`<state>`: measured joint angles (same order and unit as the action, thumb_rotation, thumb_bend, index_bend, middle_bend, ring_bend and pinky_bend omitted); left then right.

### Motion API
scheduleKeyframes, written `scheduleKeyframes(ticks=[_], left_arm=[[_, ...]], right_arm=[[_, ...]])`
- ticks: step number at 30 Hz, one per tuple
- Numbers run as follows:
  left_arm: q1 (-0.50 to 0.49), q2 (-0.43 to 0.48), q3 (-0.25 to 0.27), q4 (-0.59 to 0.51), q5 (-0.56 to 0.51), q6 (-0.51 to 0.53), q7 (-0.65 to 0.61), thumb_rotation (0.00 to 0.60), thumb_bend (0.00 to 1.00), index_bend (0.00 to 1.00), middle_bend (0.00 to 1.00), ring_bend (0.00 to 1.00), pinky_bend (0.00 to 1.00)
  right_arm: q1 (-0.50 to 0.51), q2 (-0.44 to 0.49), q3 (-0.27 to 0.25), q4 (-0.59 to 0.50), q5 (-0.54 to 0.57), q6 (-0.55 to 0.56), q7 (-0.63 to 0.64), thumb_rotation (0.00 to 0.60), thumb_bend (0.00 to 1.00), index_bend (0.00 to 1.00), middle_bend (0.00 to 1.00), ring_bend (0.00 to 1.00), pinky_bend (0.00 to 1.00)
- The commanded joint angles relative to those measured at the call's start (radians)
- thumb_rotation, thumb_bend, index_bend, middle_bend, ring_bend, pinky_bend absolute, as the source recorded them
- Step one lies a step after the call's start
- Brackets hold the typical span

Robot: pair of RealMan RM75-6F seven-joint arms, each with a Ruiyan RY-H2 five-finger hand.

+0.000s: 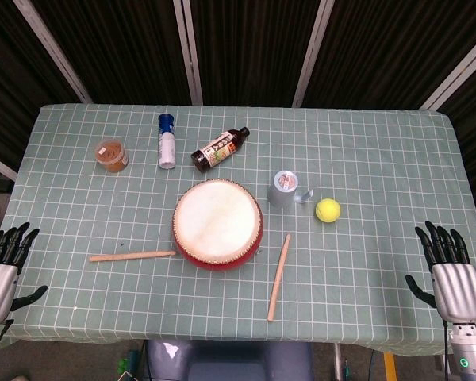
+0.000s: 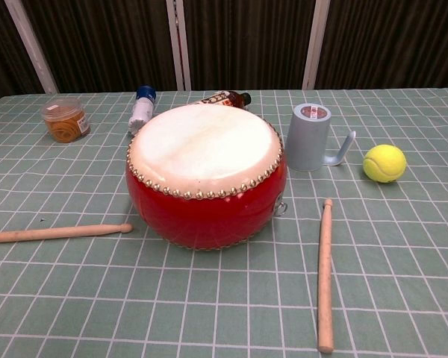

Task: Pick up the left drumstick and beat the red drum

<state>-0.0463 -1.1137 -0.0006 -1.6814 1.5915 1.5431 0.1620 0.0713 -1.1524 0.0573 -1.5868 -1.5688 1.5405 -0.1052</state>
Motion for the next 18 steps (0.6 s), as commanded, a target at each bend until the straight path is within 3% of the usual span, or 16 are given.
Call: scheduleKeyframes(ticks=[1,18], left_arm=[[0.000,0.001,0.000,-0.001,-0.001,-0.001,0.000,0.600,0.00,0.00,0.00,0.00,0.00],[-0.004,0.006,0.002,-0.016,-0.022,-0.024,0.015,0.600,0.00,0.00,0.00,0.00,0.00]], right_arm=[[0.000,0.001,-0.001,-0.001,0.000,-0.002,0.000,0.600,0.32,0.00,0.00,0.00,0.05],[0.001,0.002,-0.005,-0.003,0.001,-0.012,0.012,0.600,0.32,0.00,0.00,0.00,0.04]])
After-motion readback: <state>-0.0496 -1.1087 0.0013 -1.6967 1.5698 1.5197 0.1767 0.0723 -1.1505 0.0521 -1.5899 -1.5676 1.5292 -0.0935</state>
